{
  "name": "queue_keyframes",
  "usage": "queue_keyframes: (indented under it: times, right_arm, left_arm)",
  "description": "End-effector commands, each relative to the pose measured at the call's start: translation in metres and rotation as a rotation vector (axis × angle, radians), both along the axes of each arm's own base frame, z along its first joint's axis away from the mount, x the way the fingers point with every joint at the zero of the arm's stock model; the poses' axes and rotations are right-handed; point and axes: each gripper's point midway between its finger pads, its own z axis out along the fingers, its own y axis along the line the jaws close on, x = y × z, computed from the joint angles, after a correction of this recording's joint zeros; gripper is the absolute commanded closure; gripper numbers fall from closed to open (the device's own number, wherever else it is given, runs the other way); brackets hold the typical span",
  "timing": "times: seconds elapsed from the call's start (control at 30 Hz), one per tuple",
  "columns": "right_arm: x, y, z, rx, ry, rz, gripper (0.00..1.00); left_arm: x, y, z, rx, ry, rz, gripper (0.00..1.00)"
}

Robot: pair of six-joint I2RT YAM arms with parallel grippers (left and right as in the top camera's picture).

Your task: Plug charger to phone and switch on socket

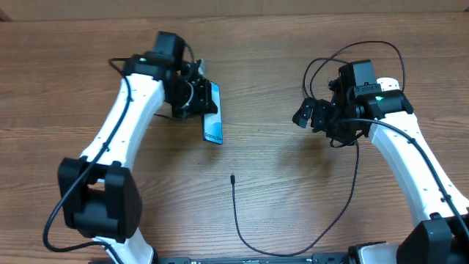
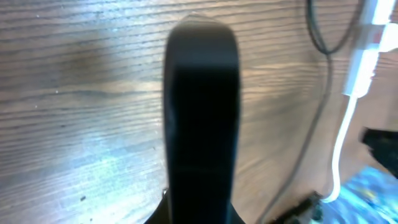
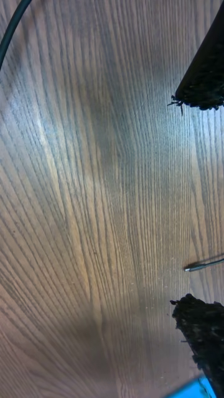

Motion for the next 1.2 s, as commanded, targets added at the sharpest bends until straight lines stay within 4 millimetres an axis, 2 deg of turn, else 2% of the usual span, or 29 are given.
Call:
queue_keyframes:
  times: [0.0, 0.1, 0.33, 0.4, 0.43, 0.57, 0.7, 0.77, 1.03, 1.17]
  right_arm:
    - [0.001, -0.002, 0.002, -0.006, -0.011, 0.000, 0.00]
    - [0.001, 0.000, 0.002, 0.006, -0.011, -0.006, 0.00]
    - [0.006, 0.019, 0.011, 0.115, -0.035, 0.030, 0.00]
    - [0.003, 0.025, 0.013, 0.149, -0.025, 0.042, 0.12]
    - [0.001, 0.027, 0.014, 0.161, -0.017, 0.048, 0.15]
    - [-0.012, 0.044, 0.013, 0.167, 0.011, 0.102, 0.18]
    - [-0.025, 0.072, 0.011, 0.142, 0.008, 0.198, 0.26]
    - [-0.034, 0.087, 0.009, 0.114, 0.012, 0.236, 0.27]
    - [-0.073, 0.137, -0.004, -0.049, 0.018, 0.254, 0.27]
    - [-0.087, 0.153, -0.016, -0.131, 0.002, 0.230, 0.27]
  left_arm:
    - [-0.004, -0.007, 0.026, -0.119, -0.040, -0.063, 0.96]
    - [-0.010, -0.001, 0.028, -0.168, -0.021, -0.079, 0.95]
    - [-0.017, 0.010, 0.029, -0.322, 0.004, -0.077, 0.96]
    - [-0.019, 0.014, 0.029, -0.382, 0.009, -0.067, 0.96]
    - [-0.019, 0.016, 0.029, -0.411, 0.008, -0.062, 0.96]
    - [-0.018, 0.027, 0.031, -0.574, -0.030, -0.034, 0.96]
    - [-0.018, 0.044, 0.026, -0.686, -0.047, 0.025, 0.96]
    - [-0.019, 0.053, 0.024, -0.735, -0.047, 0.059, 0.96]
    - [-0.031, 0.091, 0.004, -0.804, -0.052, 0.193, 0.95]
    - [-0.037, 0.096, -0.004, -0.806, -0.048, 0.212, 0.96]
